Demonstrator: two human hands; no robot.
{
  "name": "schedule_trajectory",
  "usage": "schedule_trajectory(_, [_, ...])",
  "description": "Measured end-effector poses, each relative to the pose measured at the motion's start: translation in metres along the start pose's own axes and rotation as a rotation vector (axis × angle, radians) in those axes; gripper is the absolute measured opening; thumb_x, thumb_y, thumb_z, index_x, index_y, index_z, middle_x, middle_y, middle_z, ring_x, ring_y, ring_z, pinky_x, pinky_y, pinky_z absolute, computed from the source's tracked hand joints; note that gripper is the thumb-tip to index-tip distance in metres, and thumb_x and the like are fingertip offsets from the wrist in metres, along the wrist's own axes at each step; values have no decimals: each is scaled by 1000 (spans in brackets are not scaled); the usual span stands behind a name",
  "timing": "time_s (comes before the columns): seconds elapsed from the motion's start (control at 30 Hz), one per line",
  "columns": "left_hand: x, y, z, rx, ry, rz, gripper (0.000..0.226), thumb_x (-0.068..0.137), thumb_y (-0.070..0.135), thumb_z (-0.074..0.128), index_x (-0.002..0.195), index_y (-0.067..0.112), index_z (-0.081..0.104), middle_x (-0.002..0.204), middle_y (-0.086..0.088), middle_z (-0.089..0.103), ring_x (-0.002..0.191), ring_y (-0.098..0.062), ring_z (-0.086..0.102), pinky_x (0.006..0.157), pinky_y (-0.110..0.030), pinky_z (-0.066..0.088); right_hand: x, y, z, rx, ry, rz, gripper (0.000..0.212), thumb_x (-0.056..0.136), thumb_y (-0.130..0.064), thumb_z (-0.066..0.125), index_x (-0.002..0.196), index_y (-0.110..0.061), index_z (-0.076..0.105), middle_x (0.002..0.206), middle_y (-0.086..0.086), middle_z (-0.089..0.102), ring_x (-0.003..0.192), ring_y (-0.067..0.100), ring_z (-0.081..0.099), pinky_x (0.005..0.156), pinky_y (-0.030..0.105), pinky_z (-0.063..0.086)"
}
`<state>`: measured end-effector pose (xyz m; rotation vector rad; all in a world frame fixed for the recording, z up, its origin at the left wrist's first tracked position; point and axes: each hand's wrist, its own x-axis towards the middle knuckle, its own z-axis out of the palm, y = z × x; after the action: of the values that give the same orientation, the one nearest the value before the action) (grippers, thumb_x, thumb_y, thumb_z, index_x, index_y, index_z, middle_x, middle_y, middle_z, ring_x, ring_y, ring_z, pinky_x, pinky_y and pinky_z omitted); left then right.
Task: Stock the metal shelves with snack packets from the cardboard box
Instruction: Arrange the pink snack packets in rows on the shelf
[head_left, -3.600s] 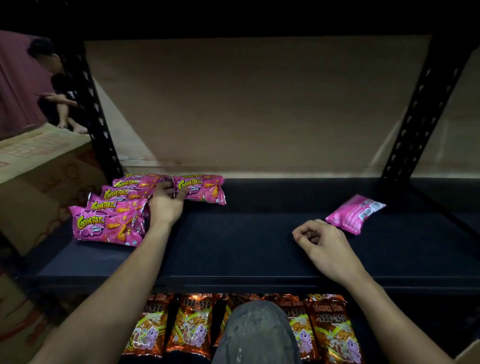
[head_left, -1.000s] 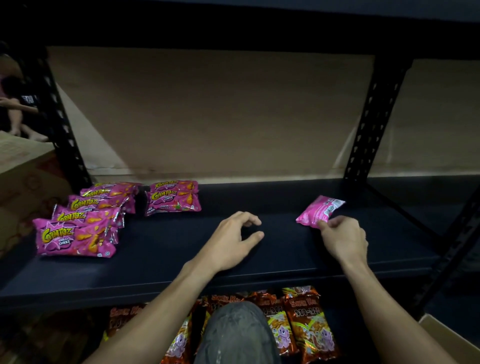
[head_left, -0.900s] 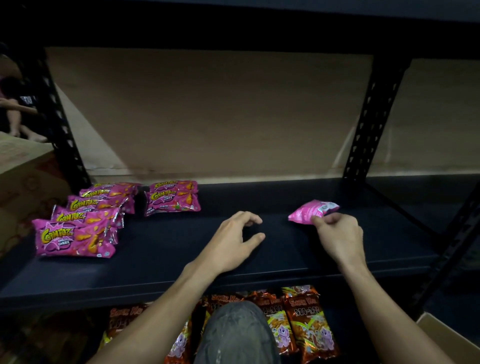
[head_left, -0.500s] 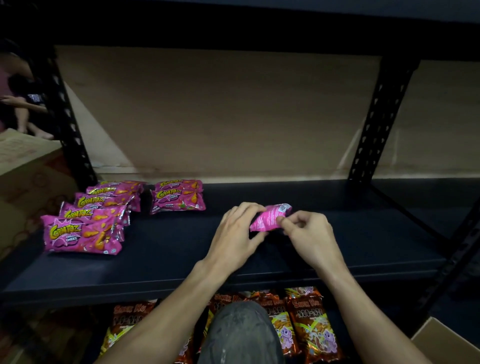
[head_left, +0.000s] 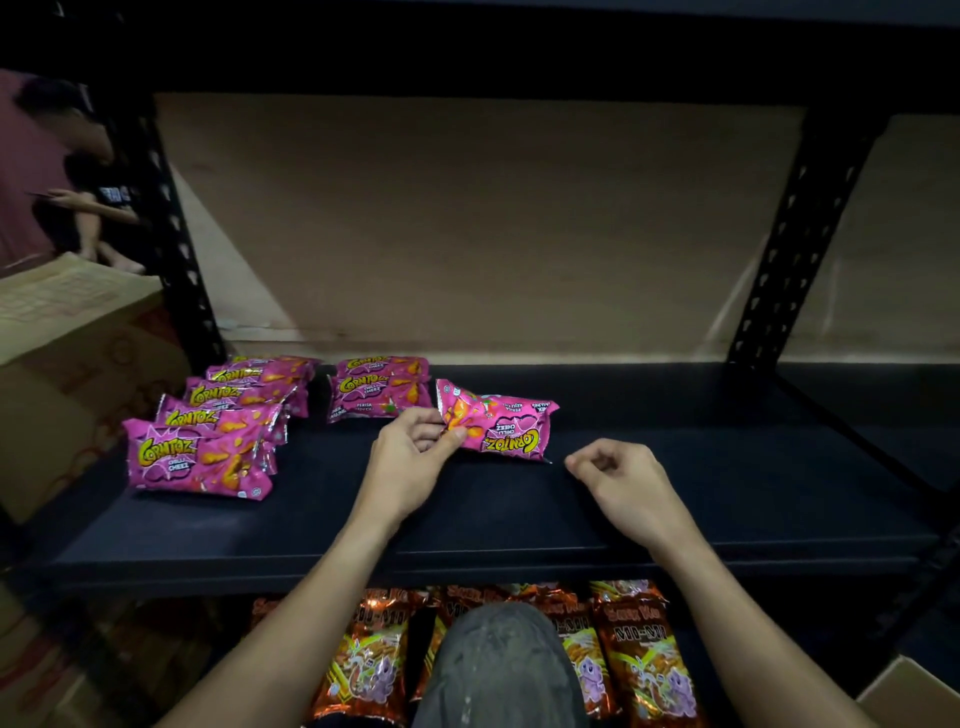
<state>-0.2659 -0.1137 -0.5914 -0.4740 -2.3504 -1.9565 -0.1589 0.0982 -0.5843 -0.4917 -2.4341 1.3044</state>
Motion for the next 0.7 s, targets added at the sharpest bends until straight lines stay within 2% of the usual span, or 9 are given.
schedule_trajectory(0.07, [0,-2,-3,-11,-3,-31,23,84,26,77,100,17,63,88,3,68,79,-5,64,65,-4,45,0,-1,0,9,-5,-2,14,92,-29,68,81,-23,75,75,-10,71,78,5,65,72,24,49])
schedule_trajectory(0.2, [-1,2,-6,-25,-46,-53,19,85,26,76,98,19,64,87,3,71,81,-5,66,65,-4,45,3,-3,3,-12,-24,14,7,91,-32,69,88,-27,72,82,-9,70,84,8,65,76,26,51])
schedule_trajectory(0.27, [-1,5,-8,-133,-62,-55,17,88,18,73,104,17,66,95,-1,72,88,-9,66,73,-11,50,4,-5,5,-2,-3,11,15,88,-37,71,100,-29,68,90,-9,68,84,9,64,79,30,53])
schedule_trajectory(0.33, [0,11,-12,-192,-78,-41,18,90,14,69,106,21,67,102,2,72,95,-10,66,82,-25,53,1,-13,9,21,42,-52,27,86,-40,73,110,-31,63,102,-12,63,84,7,61,75,24,50])
schedule_trajectory(0.4, [1,20,-13,-224,-93,0,23,89,12,69,108,24,66,103,4,72,93,-8,67,82,-29,55,-2,-22,11,50,85,-156,34,85,-41,75,115,-31,63,109,-15,60,88,6,59,72,17,44])
schedule_trajectory(0.53, [3,44,-6,-271,-167,76,43,85,9,74,124,17,57,99,-6,73,83,-9,70,73,-21,55,-2,-45,12,218,15,-251,42,85,-36,76,125,-28,62,101,-8,68,77,6,59,67,20,50])
schedule_trajectory(0.63, [4,54,1,-301,-184,84,47,84,8,74,126,15,54,90,-1,75,86,-10,71,76,-18,53,-2,-54,8,329,-60,-243,44,89,-26,74,128,-31,56,92,2,73,71,10,64,70,25,56])
schedule_trajectory(0.7, [4,51,1,-304,-222,61,53,80,12,77,127,15,52,99,-1,75,95,-13,72,82,-19,53,-3,-55,7,371,-62,-231,33,90,-20,73,120,-29,62,87,5,73,73,12,69,70,23,54])
